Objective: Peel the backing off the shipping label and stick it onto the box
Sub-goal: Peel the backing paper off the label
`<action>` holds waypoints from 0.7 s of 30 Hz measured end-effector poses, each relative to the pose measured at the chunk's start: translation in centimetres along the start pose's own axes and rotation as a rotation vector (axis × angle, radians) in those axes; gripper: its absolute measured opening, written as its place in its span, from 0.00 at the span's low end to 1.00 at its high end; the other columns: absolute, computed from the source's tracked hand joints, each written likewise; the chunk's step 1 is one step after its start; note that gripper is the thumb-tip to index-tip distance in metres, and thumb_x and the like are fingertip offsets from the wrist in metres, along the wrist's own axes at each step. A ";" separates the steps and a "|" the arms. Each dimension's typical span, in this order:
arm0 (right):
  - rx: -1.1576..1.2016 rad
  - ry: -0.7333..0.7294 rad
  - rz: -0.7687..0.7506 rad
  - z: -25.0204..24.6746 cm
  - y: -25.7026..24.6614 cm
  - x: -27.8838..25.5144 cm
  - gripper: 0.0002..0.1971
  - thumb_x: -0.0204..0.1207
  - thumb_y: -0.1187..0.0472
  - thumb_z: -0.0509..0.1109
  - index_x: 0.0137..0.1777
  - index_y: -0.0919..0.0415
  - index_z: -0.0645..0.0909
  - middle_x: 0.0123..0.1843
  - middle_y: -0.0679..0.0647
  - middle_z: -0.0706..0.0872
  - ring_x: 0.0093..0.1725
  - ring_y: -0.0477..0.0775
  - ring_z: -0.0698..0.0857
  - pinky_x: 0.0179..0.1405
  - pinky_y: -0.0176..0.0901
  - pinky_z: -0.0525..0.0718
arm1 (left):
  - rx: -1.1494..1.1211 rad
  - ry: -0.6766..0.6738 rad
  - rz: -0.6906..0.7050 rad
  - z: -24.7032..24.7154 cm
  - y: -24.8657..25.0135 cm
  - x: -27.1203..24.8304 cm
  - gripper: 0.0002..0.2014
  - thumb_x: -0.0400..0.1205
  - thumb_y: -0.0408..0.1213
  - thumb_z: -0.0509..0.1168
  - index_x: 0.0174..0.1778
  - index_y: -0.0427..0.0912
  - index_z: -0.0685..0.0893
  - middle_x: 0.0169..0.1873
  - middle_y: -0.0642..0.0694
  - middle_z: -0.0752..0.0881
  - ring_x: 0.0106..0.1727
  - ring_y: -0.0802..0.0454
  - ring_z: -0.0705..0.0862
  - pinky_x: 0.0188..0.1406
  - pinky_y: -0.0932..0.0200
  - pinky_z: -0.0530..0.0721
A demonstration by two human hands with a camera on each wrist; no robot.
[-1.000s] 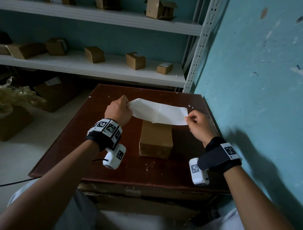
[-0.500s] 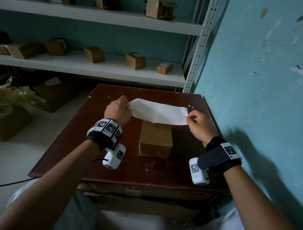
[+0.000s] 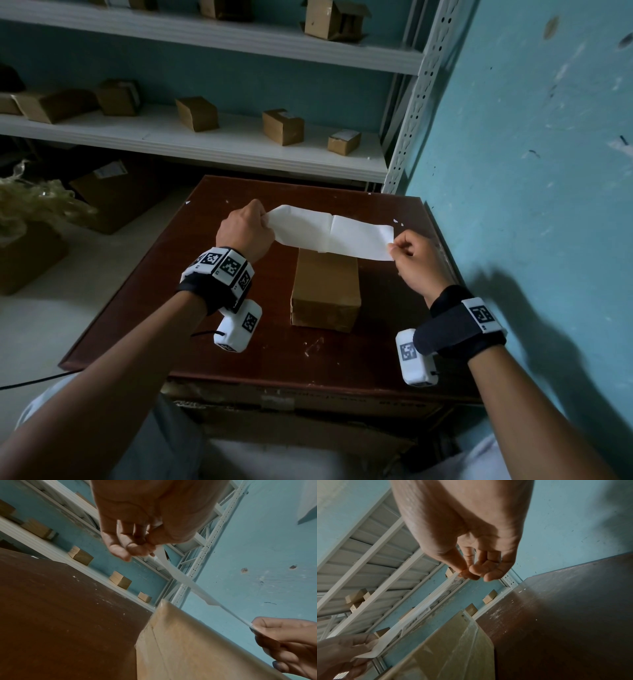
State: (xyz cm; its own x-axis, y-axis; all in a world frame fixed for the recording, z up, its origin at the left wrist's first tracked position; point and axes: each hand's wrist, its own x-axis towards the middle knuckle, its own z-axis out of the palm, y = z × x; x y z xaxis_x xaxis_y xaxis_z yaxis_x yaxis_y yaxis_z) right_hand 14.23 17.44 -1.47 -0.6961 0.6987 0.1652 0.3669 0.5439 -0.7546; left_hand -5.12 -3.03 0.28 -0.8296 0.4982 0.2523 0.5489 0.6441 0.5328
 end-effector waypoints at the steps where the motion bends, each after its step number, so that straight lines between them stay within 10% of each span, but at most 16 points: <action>1: -0.003 0.000 0.001 0.0 0.0 0.0 0.12 0.83 0.59 0.64 0.37 0.52 0.73 0.35 0.52 0.79 0.40 0.56 0.82 0.49 0.57 0.85 | 0.000 -0.001 0.001 0.0 0.0 0.0 0.07 0.83 0.32 0.54 0.50 0.38 0.77 0.43 0.42 0.81 0.42 0.42 0.81 0.38 0.51 0.80; 21: -0.008 0.004 0.003 -0.1 -0.1 0.0 0.11 0.83 0.59 0.64 0.38 0.52 0.74 0.35 0.51 0.80 0.41 0.56 0.83 0.48 0.56 0.84 | 0.013 -0.018 -0.013 -0.2 0.2 -0.1 0.07 0.83 0.32 0.54 0.52 0.38 0.77 0.45 0.42 0.81 0.45 0.42 0.82 0.43 0.48 0.84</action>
State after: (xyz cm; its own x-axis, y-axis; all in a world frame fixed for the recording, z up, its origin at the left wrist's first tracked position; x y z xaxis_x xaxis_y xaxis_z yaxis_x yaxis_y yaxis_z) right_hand 14.23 17.39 -1.33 -0.6926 0.7022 0.1652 0.3741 0.5455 -0.7500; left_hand -4.99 -3.04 0.49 -0.8346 0.5001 0.2310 0.5396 0.6580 0.5252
